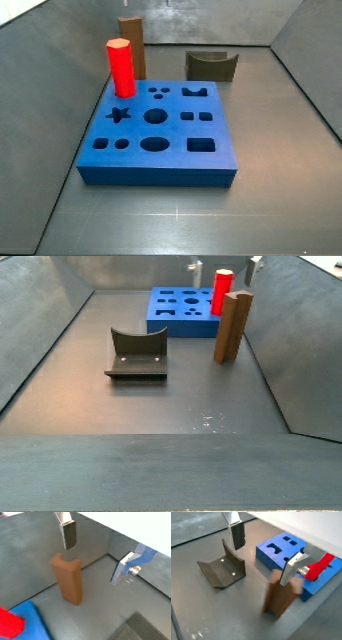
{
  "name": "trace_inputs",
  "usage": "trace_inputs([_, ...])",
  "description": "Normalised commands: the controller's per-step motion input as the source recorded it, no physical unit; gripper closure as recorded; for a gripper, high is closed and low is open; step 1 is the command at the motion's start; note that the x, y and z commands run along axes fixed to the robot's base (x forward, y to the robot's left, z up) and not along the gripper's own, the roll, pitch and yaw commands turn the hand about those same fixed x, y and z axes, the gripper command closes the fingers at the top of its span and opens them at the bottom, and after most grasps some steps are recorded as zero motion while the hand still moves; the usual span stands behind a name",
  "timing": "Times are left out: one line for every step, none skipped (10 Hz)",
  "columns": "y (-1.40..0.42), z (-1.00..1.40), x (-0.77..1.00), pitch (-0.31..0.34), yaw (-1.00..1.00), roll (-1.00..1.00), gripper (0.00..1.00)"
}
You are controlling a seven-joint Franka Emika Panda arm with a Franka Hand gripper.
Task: Pick up the arch object. Move up. Move to above the board. Insert the arch object.
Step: Pick up the arch object.
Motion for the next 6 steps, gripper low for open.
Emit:
trace_inputs([-0.31, -0.15, -0.22, -0.194, 0.89, 0.10, 0.00])
trace_inputs([-0.33, -0.17, -0.18, -0.204, 0.82, 0.16, 0.00])
trace_inputs([-0.42, -0.40, 0.00, -0.219, 0.55, 0.13, 0.00])
trace_inputs([-0.29, -0.45, -0.24, -0.277, 0.27, 0.15, 0.00])
trace_inputs([-0.06, -0.58, -0.18, -0.296, 0.20, 0.08, 0.00])
trace_inputs([0.00, -0.65, -0.11, -0.297, 0.15, 0.03, 0.00])
